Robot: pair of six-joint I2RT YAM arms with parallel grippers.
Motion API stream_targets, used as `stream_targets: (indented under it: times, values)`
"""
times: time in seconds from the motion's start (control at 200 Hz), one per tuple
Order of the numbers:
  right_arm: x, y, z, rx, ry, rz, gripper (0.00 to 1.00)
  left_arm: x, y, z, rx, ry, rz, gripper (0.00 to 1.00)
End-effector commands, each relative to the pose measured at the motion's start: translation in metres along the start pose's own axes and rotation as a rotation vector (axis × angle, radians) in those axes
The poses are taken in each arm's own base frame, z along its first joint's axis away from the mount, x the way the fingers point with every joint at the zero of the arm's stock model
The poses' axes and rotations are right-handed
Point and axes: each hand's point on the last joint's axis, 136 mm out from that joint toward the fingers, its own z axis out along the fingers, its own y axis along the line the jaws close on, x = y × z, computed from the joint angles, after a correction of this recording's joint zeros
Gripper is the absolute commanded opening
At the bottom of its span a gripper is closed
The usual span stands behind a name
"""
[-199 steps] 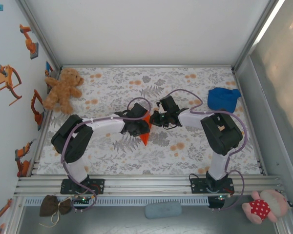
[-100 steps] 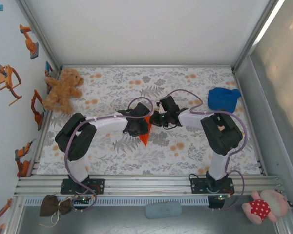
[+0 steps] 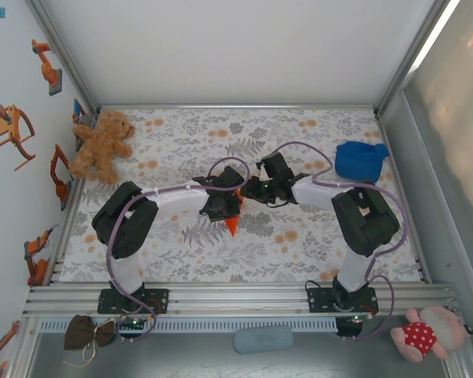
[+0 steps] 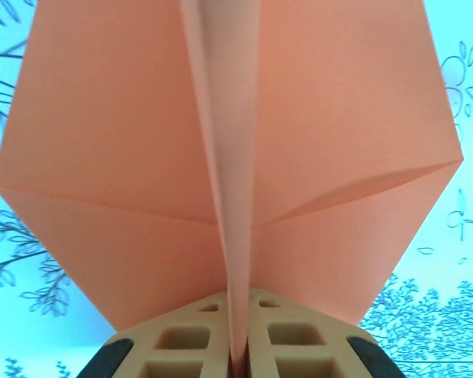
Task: Fold a paper plane with a square sheet of paper (pick it up from the middle)
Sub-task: Move the paper plane to the top-center of the table.
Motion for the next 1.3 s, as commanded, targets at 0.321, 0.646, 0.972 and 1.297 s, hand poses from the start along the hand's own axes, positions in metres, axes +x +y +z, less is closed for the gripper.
stream_targets:
  times: [0.321,0.646,0.972,1.297]
  values:
    - [-0.041,-0.051,-0.091,0.268,-0.293,-0.036,0.47,-0.074,0.000,-0.040,-0.068,-0.130,0.176,0.11]
    - [-0.044,-0.072,-0.108,0.350,-0.323,-0.065,0.50,-0.136,-0.007,-0.009,-0.099,-0.125,0.211,0.12]
    - [-0.043,-0.082,-0.102,0.358,-0.285,-0.058,0.50,-0.162,-0.003,0.024,-0.164,-0.131,0.201,0.18]
    - [-0.042,-0.089,-0.092,0.348,-0.243,-0.046,0.48,-0.159,0.007,0.042,-0.218,-0.106,0.170,0.32]
